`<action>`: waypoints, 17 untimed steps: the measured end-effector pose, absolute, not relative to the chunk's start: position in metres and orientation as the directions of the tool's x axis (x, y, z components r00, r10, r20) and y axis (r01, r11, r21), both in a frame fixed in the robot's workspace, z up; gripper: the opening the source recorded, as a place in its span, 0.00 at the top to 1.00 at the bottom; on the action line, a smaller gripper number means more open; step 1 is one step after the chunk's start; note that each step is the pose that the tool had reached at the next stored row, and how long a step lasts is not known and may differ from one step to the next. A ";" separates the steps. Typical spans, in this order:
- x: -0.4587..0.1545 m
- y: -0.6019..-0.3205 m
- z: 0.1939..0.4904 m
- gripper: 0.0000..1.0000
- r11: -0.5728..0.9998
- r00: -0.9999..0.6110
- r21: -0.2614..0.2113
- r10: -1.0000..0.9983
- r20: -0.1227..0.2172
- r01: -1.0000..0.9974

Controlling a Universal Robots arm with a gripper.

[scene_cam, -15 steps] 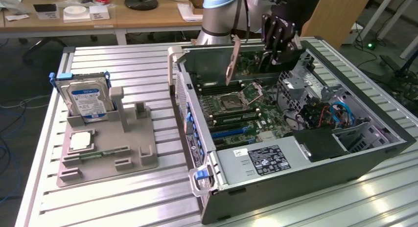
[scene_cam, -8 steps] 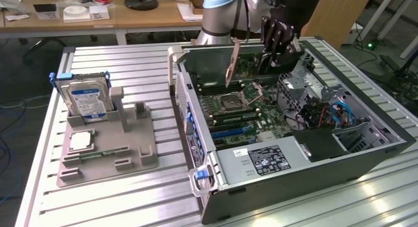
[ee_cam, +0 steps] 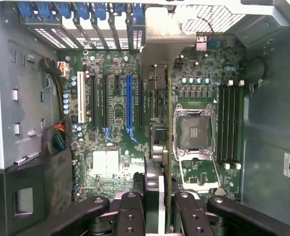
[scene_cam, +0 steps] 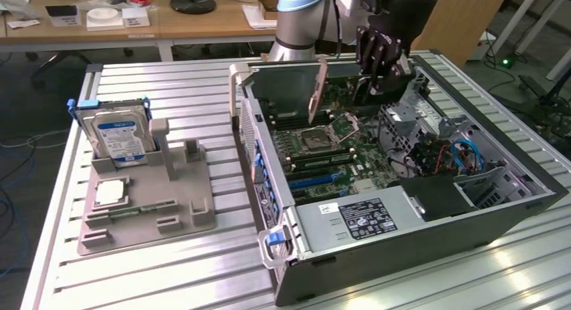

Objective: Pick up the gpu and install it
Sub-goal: 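Insert the gpu into the slot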

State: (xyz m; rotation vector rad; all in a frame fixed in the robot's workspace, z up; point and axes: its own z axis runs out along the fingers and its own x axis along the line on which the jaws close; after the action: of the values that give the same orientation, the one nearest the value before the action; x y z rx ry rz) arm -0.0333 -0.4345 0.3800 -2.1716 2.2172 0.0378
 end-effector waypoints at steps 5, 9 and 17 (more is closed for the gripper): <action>-0.033 -0.436 0.377 0.72 0.021 -0.021 -0.006 -0.999 -0.041 -1.000; -0.035 -0.437 0.373 0.72 0.022 -0.022 -0.006 -0.999 -0.037 -1.000; -0.040 -0.437 0.364 0.72 0.022 -0.023 0.016 -0.999 -0.035 -1.000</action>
State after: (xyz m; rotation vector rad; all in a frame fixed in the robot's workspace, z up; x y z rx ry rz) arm -0.0395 -0.4366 0.3639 -2.1861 2.2363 0.0561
